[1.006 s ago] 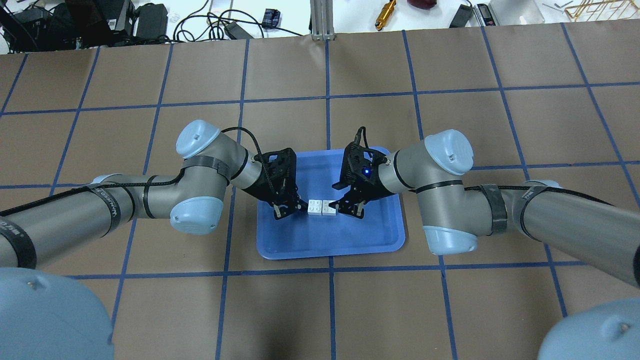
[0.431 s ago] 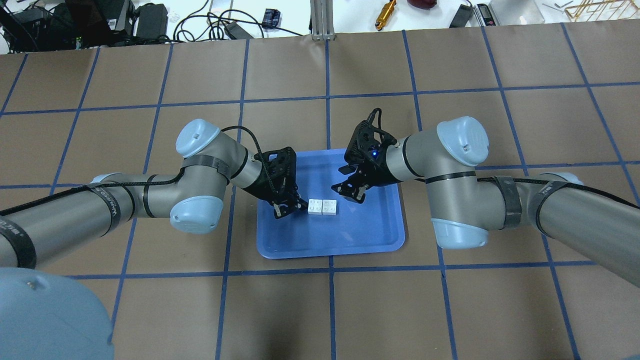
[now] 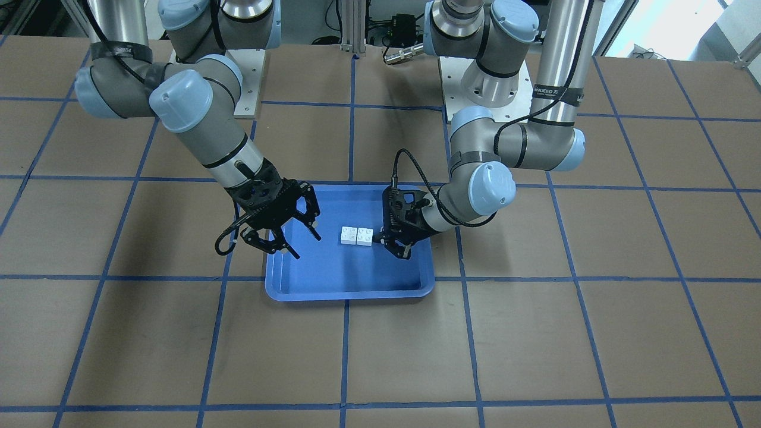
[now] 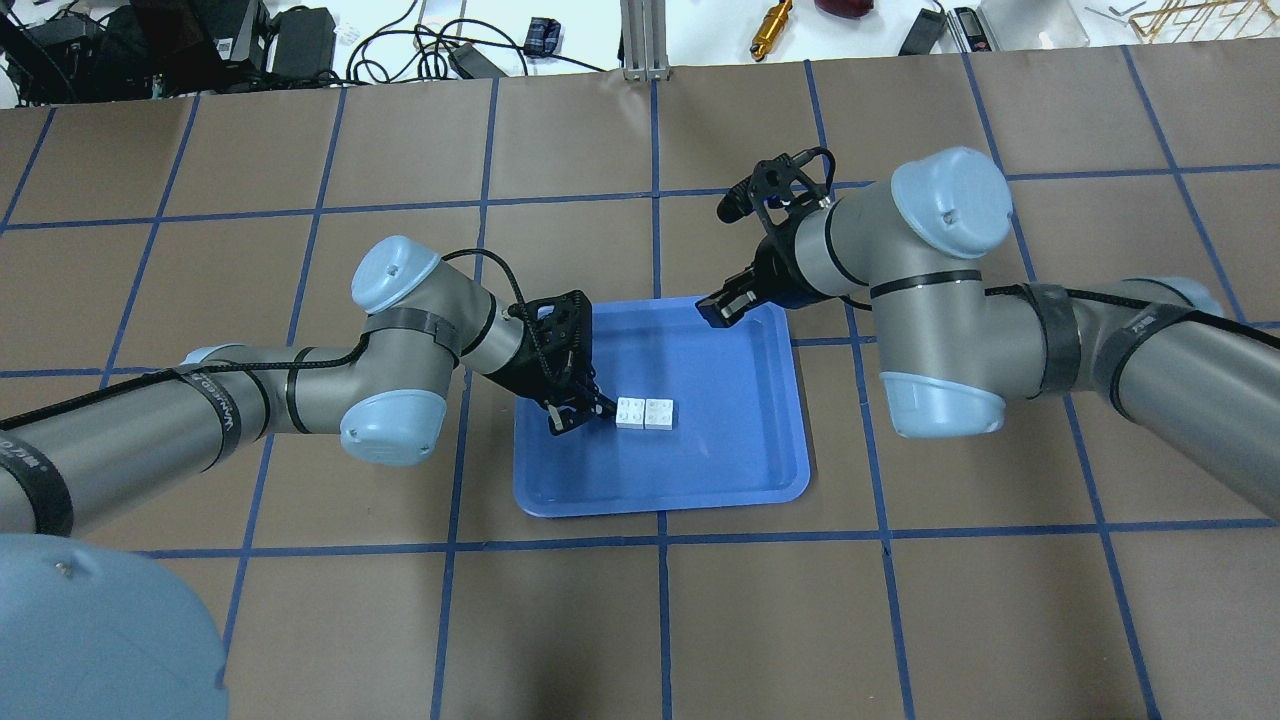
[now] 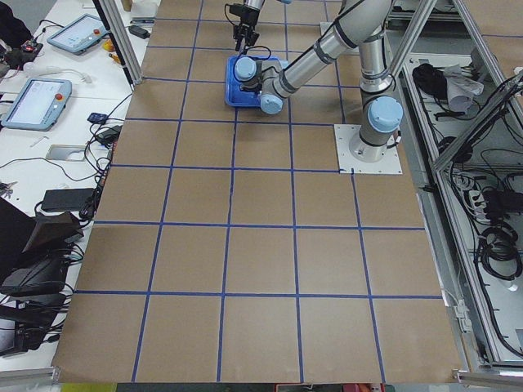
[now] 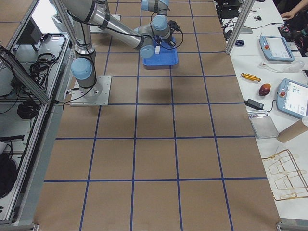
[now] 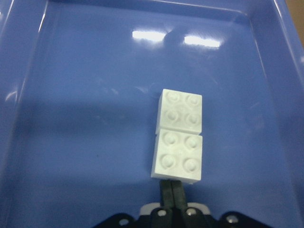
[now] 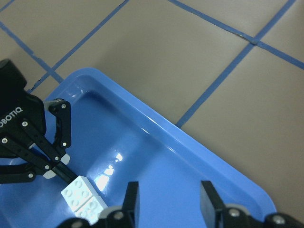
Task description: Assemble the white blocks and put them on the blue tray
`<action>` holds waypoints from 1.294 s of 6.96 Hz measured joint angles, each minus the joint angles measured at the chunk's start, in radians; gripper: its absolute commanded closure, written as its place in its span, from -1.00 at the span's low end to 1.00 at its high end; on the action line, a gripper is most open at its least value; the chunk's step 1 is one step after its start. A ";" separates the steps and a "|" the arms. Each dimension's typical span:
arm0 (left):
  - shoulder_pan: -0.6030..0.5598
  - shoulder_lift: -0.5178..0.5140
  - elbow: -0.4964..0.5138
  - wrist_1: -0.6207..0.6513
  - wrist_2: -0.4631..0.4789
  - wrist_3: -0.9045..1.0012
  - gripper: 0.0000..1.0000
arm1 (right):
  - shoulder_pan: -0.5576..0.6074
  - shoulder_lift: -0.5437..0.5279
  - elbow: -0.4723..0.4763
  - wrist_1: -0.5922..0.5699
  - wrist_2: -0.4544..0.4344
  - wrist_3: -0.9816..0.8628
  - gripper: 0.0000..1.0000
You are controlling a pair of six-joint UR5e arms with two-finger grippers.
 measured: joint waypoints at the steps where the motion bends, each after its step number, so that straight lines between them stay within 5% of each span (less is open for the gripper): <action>1: -0.001 0.000 0.000 0.000 0.000 -0.004 0.77 | -0.010 -0.026 -0.072 0.164 -0.045 0.068 -0.10; 5: -0.003 -0.001 0.001 0.002 0.000 -0.044 0.69 | -0.084 -0.050 -0.341 0.739 -0.137 0.172 -0.15; 9: -0.003 -0.001 0.002 0.002 -0.002 -0.050 0.66 | -0.147 -0.074 -0.406 0.933 -0.218 0.308 -0.27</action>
